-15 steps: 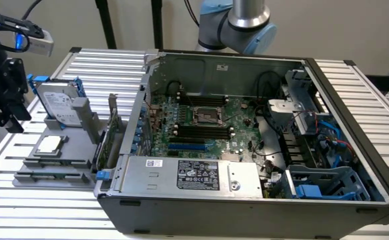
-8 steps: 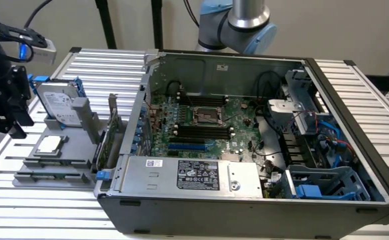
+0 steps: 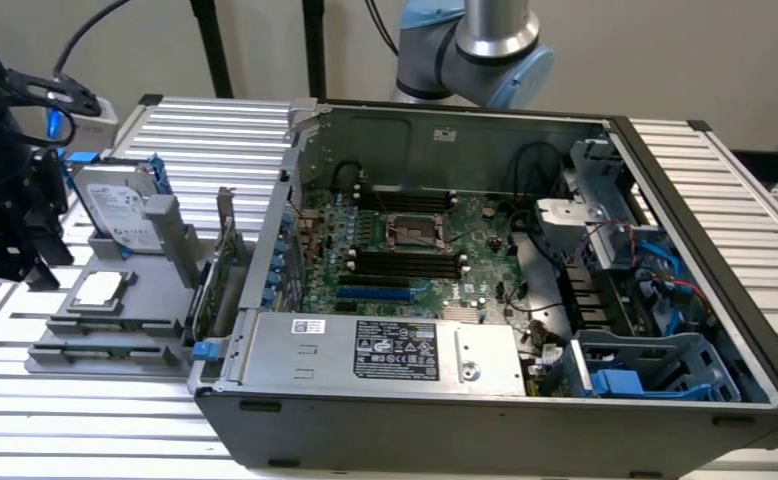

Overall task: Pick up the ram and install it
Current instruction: 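Pick up the ram and move it above insertion slot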

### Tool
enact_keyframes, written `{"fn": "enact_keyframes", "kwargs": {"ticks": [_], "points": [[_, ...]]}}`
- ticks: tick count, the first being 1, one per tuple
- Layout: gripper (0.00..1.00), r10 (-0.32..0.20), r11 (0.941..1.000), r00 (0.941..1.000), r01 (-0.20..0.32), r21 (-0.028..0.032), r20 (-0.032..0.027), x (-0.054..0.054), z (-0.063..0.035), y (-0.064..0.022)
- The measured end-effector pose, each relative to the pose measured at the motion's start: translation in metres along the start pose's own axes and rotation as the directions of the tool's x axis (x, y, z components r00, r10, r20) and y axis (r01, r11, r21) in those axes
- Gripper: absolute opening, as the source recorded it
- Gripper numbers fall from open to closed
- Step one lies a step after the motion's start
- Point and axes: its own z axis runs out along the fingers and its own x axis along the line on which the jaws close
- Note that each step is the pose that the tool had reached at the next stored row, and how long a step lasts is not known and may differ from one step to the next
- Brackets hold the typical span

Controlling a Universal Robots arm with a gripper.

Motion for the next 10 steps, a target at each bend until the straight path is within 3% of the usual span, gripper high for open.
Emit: {"fn": "enact_keyframes", "kwargs": {"ticks": [10], "points": [[0.36, 0.0, 1.0, 1.0, 0.0, 0.0001, 0.0003, 0.004, 0.0183, -0.0005]]}}
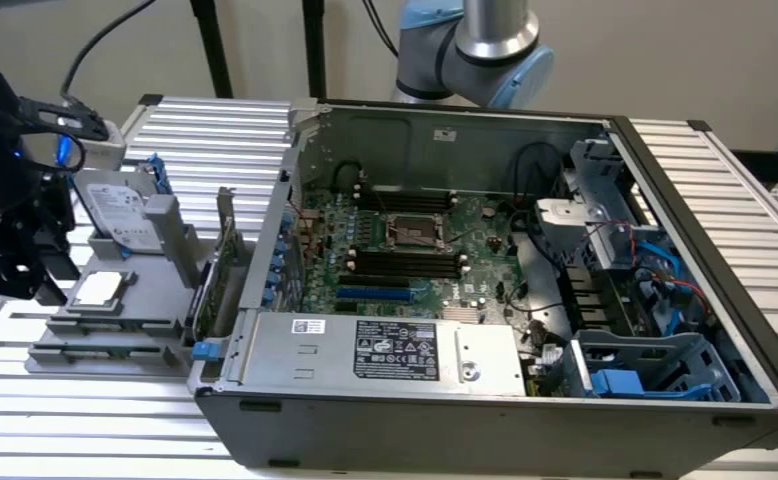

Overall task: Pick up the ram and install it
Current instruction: 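Pick up the ram and move it above insertion slot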

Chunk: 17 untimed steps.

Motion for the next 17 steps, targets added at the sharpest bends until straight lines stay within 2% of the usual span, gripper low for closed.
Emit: {"fn": "enact_keyframes", "kwargs": {"ticks": [17], "points": [[0.36, 0.0, 1.0, 1.0, 0.0, 0.0001, 0.0006, 0.002, 0.0307, -0.0014]]}}
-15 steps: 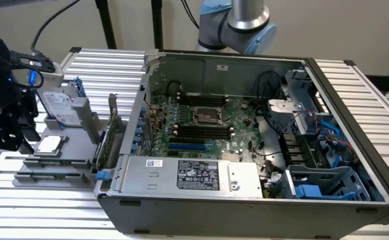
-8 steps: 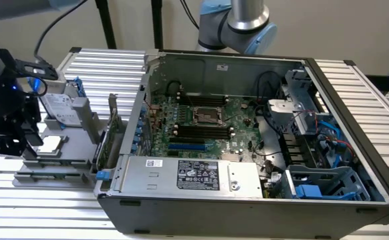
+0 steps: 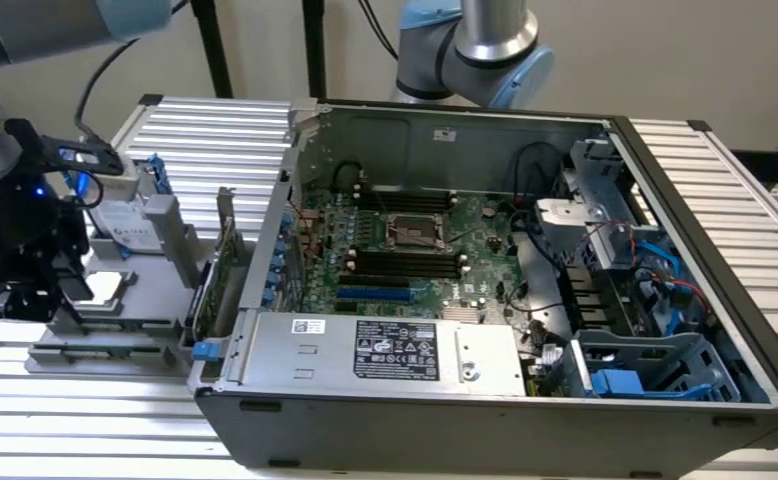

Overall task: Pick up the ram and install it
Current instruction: 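Pick up the ram and move it above insertion slot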

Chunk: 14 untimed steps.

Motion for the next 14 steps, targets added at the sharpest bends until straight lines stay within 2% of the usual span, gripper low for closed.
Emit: {"fn": "enact_keyframes", "kwargs": {"ticks": [14], "points": [[0.36, 0.0, 1.0, 1.0, 0.0, 0.0001, 0.0001, 0.001, 0.0255, -0.0018]]}}
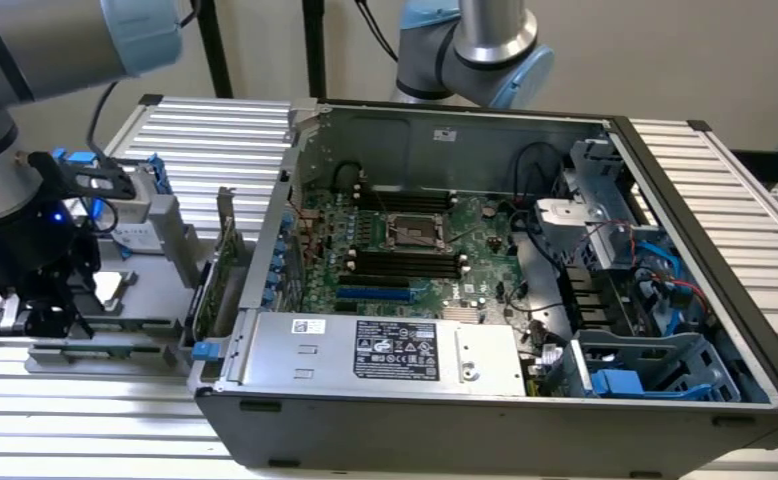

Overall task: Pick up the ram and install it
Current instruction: 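Pick up the ram and move it above insertion slot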

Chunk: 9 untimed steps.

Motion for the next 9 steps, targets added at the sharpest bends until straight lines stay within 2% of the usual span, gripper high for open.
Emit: {"fn": "enact_keyframes", "kwargs": {"ticks": [9], "points": [[0.36, 0.0, 1.0, 1.0, 0.0, 0.0001, 0.0, 0.001, 0.0165, -0.0011]]}}
